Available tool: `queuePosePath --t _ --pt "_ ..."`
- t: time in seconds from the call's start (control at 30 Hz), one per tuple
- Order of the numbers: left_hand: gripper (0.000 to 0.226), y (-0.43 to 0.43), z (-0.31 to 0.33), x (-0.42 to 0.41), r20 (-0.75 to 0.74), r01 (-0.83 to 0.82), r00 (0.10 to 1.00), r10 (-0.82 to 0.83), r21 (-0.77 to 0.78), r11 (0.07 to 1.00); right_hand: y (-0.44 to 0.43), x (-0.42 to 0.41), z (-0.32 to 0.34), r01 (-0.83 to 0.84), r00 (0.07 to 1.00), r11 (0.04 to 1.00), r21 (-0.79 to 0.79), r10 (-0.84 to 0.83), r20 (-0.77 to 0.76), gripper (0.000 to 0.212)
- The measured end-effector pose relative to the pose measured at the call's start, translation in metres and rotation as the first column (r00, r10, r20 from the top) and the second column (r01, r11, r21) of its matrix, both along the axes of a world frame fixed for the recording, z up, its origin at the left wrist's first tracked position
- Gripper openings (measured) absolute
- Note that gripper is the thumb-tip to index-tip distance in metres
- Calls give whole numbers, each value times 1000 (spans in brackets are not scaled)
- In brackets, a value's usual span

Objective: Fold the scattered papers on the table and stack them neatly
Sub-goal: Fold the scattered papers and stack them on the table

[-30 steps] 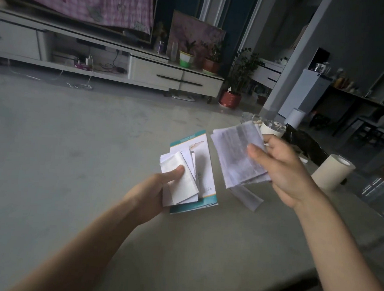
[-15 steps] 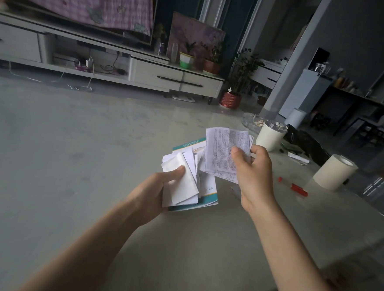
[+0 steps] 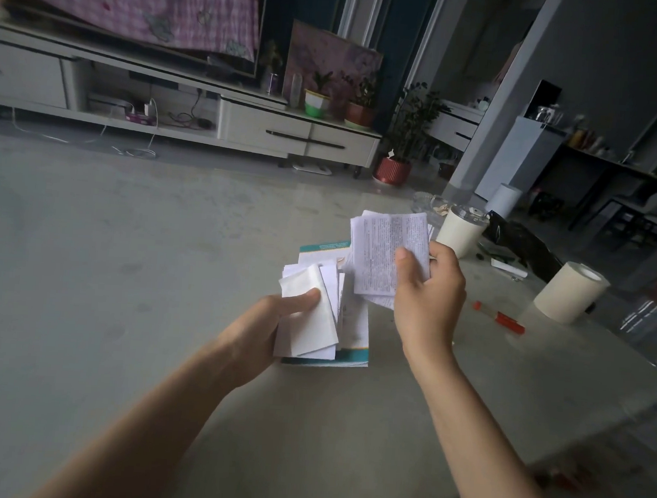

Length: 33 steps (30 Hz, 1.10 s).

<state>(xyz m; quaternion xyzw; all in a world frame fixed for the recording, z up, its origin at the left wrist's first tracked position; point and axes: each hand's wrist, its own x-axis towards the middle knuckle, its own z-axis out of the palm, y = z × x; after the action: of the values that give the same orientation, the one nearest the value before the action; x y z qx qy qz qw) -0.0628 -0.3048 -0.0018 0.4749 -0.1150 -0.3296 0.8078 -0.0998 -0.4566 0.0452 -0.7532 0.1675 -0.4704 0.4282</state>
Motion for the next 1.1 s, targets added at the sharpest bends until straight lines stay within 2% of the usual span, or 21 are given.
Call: queuePosePath --t 0.13,0.37,0.53,0.6,0.67,0.77,0.83,0.9,0.93,1.0,1.1 --pt "17 0 0 0 -9 -4 1000 4 -14 1000 0 -6 1 -18 999 994 -112 15 -33 24" --pt "36 2 4 0 -69 -9 998 -1 -144 990 -4 -7 1 -79 989 990 -114 64 -132 15" --pt "21 -4 0 -2 -32 -83 996 80 -124 989 23 -17 -14 -70 993 924 -375 29 -112 17" --pt "21 -7 -1 -4 25 -123 992 126 -107 987 32 -18 -22 -106 988 908 -406 49 -148 21" --pt "23 -10 -3 -5 81 -237 968 239 -39 971 38 -18 -27 -183 965 926 -329 105 -241 25" --pt "35 -13 -7 -7 194 -446 884 425 85 891 42 -18 -32 -287 922 948 -138 234 -309 25" --pt "53 -14 -7 -8 296 -509 834 466 83 857 41 -17 -35 -340 890 940 14 327 -317 22" --pt "68 -15 -8 -10 417 -548 776 472 76 833 38 -17 -38 -423 836 888 181 459 -300 20" --pt "66 -15 -9 -11 483 -564 740 467 68 823 37 -17 -41 -454 810 856 247 512 -288 21" --pt "48 -17 -11 -11 571 -574 688 449 49 817 33 -16 -44 -472 792 826 309 551 -264 30" --pt "30 -16 -10 -13 569 -507 726 386 64 860 27 -14 -44 -488 791 800 348 574 -211 30"
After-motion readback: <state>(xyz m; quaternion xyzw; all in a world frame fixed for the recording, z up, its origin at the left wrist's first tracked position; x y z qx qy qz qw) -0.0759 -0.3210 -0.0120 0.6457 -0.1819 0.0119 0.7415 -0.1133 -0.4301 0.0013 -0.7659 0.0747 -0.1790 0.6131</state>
